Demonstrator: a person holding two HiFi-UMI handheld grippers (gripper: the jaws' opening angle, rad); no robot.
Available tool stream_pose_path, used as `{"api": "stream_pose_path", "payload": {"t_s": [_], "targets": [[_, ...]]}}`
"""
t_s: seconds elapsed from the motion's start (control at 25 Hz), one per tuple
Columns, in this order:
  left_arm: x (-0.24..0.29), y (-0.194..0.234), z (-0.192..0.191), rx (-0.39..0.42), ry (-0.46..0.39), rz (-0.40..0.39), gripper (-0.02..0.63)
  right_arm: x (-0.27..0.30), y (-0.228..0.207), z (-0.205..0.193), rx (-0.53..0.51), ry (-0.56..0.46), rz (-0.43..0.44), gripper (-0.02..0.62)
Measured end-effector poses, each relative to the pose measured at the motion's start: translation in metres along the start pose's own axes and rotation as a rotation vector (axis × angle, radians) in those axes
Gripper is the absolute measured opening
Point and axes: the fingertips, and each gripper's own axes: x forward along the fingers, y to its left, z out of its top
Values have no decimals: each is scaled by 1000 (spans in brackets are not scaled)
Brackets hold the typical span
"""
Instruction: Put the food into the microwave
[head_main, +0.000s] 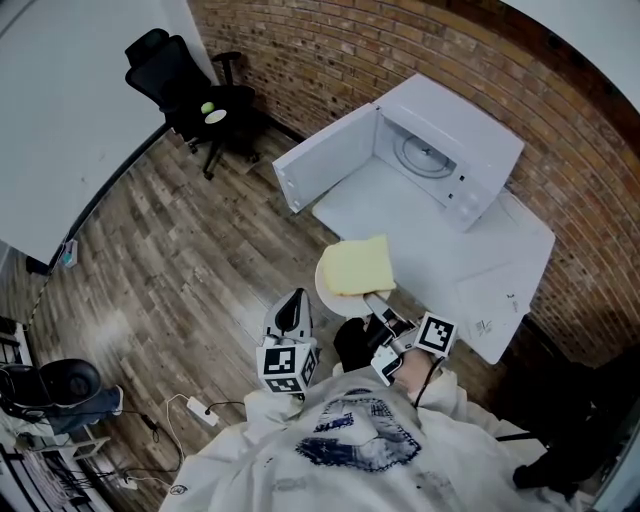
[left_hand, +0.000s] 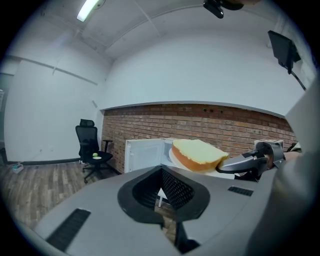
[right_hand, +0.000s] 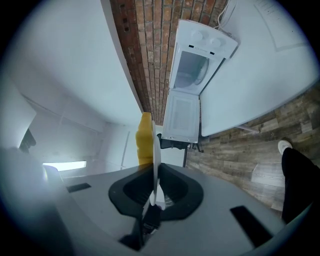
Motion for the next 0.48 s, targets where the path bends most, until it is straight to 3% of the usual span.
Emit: {"api": "stream_pose_path", "payload": {"t_s": [0.48], "targets": [[80, 8, 9, 32, 36, -69, 8, 42, -23, 55, 35, -64, -20, 29]]}}
